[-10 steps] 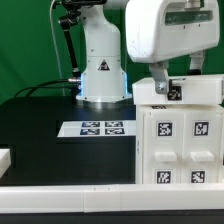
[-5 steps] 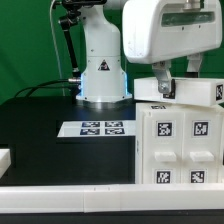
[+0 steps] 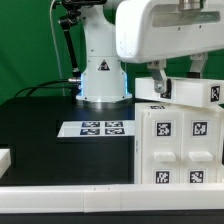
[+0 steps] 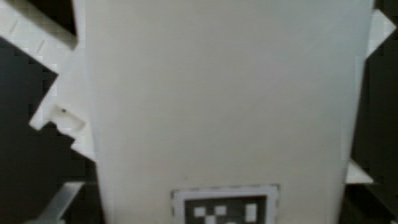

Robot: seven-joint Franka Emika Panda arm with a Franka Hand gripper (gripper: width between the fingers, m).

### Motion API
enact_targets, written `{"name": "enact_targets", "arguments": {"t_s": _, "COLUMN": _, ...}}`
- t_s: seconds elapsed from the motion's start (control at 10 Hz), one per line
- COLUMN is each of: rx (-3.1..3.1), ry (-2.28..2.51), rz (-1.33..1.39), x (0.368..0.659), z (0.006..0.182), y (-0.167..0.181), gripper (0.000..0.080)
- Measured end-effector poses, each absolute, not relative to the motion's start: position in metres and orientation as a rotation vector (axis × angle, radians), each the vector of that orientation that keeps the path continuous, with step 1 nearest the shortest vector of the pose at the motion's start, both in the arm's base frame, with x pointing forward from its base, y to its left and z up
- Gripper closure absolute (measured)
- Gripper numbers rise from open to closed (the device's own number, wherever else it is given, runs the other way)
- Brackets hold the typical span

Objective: Assemble cabinet

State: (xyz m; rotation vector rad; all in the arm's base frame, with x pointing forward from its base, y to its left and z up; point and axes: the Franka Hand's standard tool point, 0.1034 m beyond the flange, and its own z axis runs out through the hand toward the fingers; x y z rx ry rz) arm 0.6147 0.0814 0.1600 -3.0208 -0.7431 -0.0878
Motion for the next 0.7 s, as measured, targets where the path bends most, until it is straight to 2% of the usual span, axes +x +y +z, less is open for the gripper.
{"name": "enact_targets", "arguments": {"t_s": 0.7, "rx": -3.054, "ry": 0.391, "rz": -0.114, "x": 0.6169, "z": 0.1591, "y": 0.0845, "gripper": 0.0243}}
